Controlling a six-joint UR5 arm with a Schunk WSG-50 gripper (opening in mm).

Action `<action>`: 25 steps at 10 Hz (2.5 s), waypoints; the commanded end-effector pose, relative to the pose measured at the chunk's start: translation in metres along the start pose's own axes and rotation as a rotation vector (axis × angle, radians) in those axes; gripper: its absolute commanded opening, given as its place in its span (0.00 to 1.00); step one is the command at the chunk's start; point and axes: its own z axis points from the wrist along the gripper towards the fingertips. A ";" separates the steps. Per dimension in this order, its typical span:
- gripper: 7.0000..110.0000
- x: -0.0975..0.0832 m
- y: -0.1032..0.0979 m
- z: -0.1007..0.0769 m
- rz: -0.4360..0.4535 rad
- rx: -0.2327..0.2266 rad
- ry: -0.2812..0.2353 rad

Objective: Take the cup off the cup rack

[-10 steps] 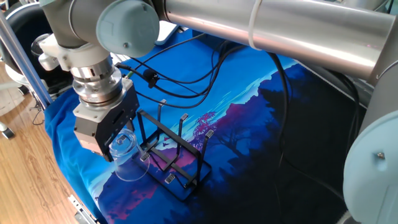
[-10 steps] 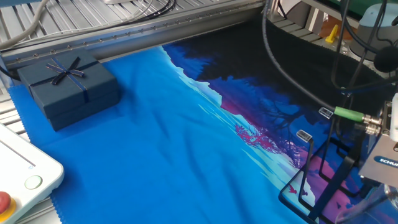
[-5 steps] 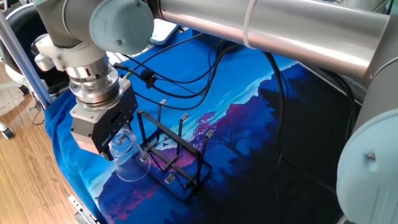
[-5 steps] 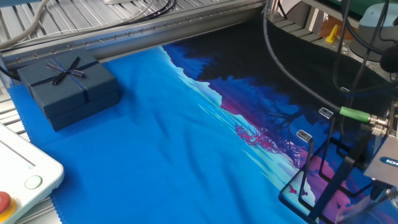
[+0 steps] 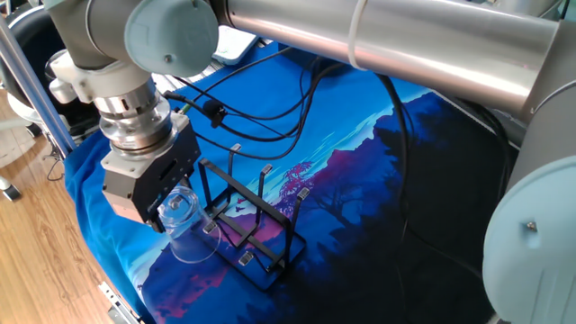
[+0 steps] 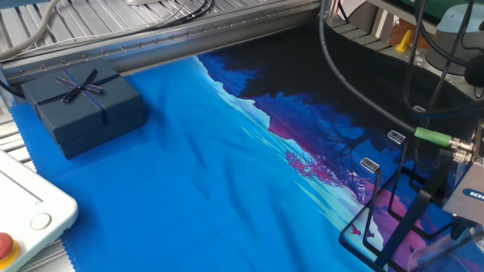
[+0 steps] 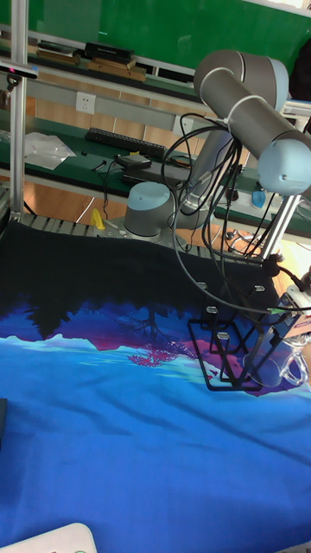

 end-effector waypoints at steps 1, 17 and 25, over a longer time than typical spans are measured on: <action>0.36 0.001 0.000 -0.002 0.010 -0.001 0.006; 0.36 0.001 0.003 -0.037 0.018 0.018 0.066; 0.36 0.002 0.003 -0.065 0.009 -0.004 0.084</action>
